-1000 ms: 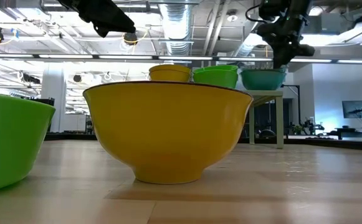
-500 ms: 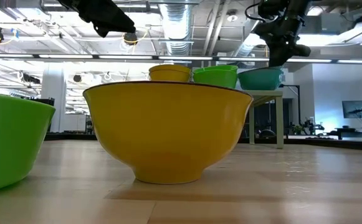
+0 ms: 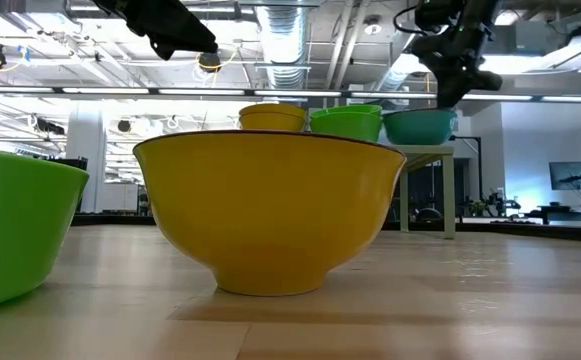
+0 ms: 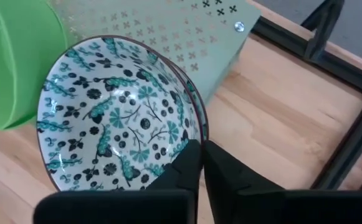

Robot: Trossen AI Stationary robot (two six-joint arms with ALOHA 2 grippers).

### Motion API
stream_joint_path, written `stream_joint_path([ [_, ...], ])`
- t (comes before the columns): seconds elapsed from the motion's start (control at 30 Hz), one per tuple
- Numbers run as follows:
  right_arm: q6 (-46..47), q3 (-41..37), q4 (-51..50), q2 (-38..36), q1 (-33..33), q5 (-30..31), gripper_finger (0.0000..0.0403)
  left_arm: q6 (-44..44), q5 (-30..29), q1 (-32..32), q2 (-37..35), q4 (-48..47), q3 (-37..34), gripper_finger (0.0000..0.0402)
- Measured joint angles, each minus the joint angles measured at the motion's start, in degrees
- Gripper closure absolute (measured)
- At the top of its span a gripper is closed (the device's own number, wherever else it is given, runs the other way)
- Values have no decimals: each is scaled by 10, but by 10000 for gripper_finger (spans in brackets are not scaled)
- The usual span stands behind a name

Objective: Pick & Place Mini bowls
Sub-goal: Stack the right light blue bowl on the light blue bowl on the shelf

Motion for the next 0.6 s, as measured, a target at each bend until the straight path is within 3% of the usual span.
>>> stream_joint_path([
  [0.17, -1, 0, 0, 0, 0, -9, 379, 0, 0, 0, 0, 0, 0, 305],
  [0.43, -2, 0, 2, 0, 3, -11, 395, 0, 0, 0, 0, 0, 0, 305],
  [0.6, -2, -1, 30, 0, 3, -11, 378, 0, 0, 0, 0, 0, 0, 305],
])
